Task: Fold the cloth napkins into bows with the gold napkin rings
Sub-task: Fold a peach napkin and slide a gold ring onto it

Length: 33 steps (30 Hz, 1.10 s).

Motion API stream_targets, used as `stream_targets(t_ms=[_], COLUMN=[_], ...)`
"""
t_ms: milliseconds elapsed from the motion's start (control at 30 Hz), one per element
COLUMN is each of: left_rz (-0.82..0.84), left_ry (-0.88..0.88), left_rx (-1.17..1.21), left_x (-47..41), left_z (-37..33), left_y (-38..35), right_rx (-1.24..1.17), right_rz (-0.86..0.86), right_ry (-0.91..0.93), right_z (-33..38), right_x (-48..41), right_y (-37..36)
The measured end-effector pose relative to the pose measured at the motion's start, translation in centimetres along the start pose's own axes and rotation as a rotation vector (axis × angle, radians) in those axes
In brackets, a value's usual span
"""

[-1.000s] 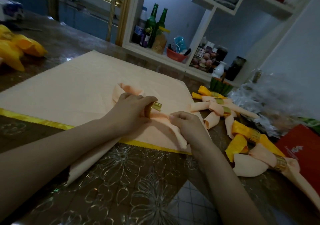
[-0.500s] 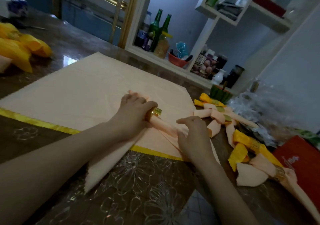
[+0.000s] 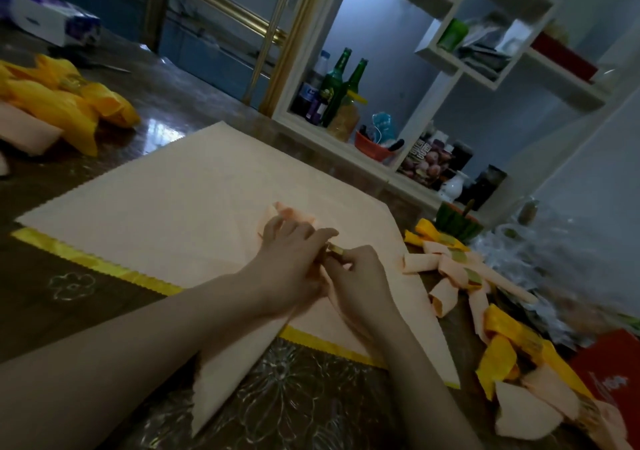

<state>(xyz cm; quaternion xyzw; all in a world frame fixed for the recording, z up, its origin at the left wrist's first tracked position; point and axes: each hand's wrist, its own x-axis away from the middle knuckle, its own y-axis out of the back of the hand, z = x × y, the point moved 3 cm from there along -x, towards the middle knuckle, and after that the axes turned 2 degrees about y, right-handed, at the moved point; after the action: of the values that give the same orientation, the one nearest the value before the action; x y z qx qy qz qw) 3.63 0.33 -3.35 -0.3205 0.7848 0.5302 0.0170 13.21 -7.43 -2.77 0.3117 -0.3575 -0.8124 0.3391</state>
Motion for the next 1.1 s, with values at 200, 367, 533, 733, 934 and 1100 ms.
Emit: stream_targets(t_ms=[200, 367, 533, 733, 934, 1100], left_rz=[0.148, 0.220, 0.137, 0.239, 0.157, 0.271], left_ry=[0.260, 0.328, 0.216, 0.294, 0.312, 0.368], left_rx=[-0.112, 0.026, 0.043, -0.060, -0.056, -0.163], left_x=[-0.5, -0.8, -0.6, -0.4, -3.8, -5.9], left_z=[2.0, 3.2, 3.1, 3.1, 1.2, 1.6], left_y=[1.4, 2.8, 3.2, 5.2, 5.0, 1.7], right_rx=[0.273, 0.217, 0.003, -0.067, 0.011, 0.011], right_rz=[-0.166, -0.177, -0.187, -0.191, -0.161, -0.061], right_ry=[0.078, 0.087, 0.061, 0.084, 0.161, 0.312], right_z=[0.0, 0.4, -0.1, -0.2, 0.7, 1.9], right_x=[1.3, 1.7, 1.8, 1.9, 2.5, 3.1], right_y=[-0.7, -0.8, -0.2, 0.4, 0.3, -0.1])
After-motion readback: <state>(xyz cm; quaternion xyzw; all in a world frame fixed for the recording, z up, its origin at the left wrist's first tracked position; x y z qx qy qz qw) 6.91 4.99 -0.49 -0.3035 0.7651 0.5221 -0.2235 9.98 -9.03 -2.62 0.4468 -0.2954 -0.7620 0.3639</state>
